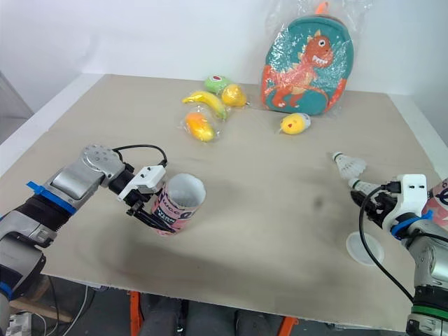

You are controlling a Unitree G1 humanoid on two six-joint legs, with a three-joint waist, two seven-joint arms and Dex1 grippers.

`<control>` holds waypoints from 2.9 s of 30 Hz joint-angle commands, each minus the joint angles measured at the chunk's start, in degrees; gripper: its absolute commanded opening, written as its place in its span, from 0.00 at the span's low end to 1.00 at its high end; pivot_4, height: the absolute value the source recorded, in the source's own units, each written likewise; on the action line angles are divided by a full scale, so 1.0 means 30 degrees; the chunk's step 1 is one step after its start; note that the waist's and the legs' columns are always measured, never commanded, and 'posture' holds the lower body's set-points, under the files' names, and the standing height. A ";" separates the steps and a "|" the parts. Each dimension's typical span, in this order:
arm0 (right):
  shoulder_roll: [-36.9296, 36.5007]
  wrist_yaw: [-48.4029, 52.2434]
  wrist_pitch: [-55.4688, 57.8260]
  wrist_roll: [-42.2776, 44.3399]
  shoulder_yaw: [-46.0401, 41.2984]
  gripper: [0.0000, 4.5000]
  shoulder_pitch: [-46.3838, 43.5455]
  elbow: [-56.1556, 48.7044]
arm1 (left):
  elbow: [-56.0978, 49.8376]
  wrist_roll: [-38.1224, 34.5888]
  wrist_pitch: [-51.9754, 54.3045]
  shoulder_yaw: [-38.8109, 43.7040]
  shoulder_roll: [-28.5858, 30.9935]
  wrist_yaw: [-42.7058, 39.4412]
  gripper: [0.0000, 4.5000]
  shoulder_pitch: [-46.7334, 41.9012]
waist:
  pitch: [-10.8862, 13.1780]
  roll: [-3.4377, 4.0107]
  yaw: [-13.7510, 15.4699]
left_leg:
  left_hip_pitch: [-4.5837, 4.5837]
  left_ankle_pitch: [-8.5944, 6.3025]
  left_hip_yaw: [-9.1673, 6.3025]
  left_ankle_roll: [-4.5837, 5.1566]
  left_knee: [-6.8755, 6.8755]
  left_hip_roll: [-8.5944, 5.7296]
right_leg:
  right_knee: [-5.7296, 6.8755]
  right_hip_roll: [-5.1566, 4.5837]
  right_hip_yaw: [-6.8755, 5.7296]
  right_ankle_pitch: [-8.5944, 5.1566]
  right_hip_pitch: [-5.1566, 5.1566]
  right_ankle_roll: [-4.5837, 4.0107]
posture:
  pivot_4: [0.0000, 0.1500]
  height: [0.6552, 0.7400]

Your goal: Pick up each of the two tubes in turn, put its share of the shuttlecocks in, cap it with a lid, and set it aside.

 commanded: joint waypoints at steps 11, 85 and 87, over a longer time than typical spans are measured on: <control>-0.1430 0.1153 0.0953 0.1863 -0.0284 0.01 0.1581 -0.9114 | -0.0108 0.0367 -0.0236 -0.0197 -0.0142 0.0039 0.60 0.0263 | 0.0007 0.0089 -0.0017 | 0.0002 0.0000 0.0010 0.0000 0.0000 0.0007 | 0.0007 0.0010 0.0019 0.0004 -0.0017 0.0011 | 1.00 0.88; 0.0706 -0.2455 -0.8221 -0.4950 0.4738 0.69 -0.6737 0.7910 | -0.0804 0.1141 0.0602 0.1202 -0.1118 0.0039 0.60 0.1263 | 0.0003 0.0037 -0.0038 | -0.0126 0.0025 0.0044 0.0037 0.0134 0.0004 | 0.0005 0.0006 0.0020 0.0075 -0.0020 -0.0040 | 1.00 0.88; 0.0705 -0.2544 -0.8690 -0.5319 0.5076 0.69 -0.7709 0.9226 | -0.0802 0.1174 0.0649 0.1253 -0.1168 0.0039 0.60 0.1238 | 0.0004 0.0036 -0.0043 | -0.0126 0.0025 0.0039 0.0037 0.0136 0.0004 | 0.0006 0.0007 0.0017 0.0083 -0.0018 -0.0045 | 1.00 0.88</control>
